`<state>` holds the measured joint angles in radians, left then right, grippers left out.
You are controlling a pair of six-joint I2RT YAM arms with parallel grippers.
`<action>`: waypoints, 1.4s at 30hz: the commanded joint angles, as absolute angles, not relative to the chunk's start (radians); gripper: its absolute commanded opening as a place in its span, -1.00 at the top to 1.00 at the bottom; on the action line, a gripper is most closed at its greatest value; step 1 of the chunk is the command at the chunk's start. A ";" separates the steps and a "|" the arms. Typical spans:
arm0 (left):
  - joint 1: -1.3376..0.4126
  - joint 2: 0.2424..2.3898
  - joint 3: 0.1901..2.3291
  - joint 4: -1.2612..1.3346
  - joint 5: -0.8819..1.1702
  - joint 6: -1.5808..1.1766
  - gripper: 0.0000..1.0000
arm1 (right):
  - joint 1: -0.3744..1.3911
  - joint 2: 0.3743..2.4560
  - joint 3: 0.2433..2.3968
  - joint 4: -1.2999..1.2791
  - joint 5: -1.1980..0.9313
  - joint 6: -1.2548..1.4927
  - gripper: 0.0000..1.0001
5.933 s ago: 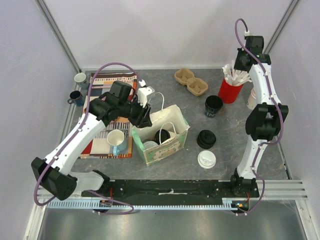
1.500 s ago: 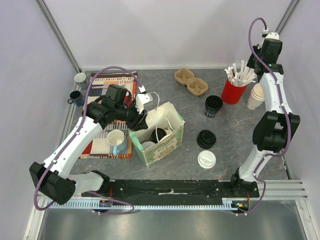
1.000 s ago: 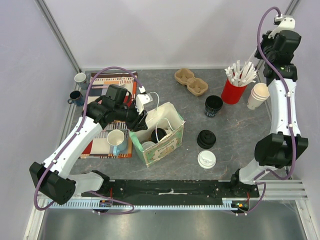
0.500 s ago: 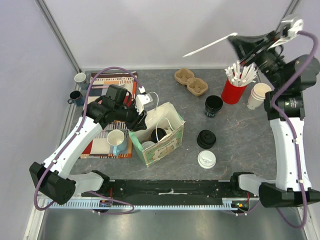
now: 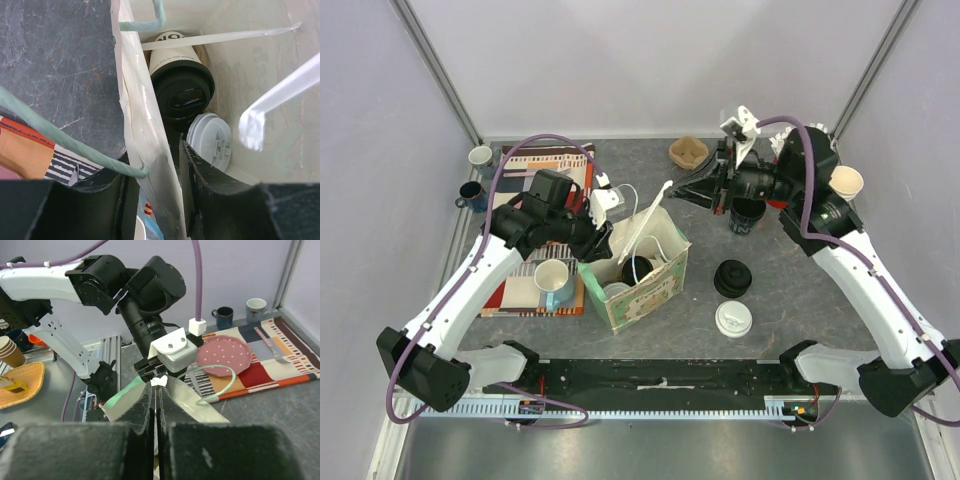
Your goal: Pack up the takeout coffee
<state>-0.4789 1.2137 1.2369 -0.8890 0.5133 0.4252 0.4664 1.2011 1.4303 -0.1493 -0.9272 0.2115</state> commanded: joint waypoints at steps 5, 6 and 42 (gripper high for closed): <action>-0.479 1.186 1.249 -0.893 0.506 0.463 0.16 | 0.612 1.325 1.445 -0.209 -0.802 0.091 1.00; -0.479 1.186 1.246 -0.891 0.505 0.463 0.16 | 0.620 1.334 1.448 -0.210 -0.795 0.091 1.00; -0.479 1.097 1.269 -0.832 0.399 0.332 -0.99 | 0.594 1.330 1.603 -0.357 -0.246 -0.009 -0.96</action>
<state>-0.4789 1.1412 1.2369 -0.8814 0.4427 0.4004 0.6132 1.3697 1.5387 -0.3729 -0.3412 -0.0154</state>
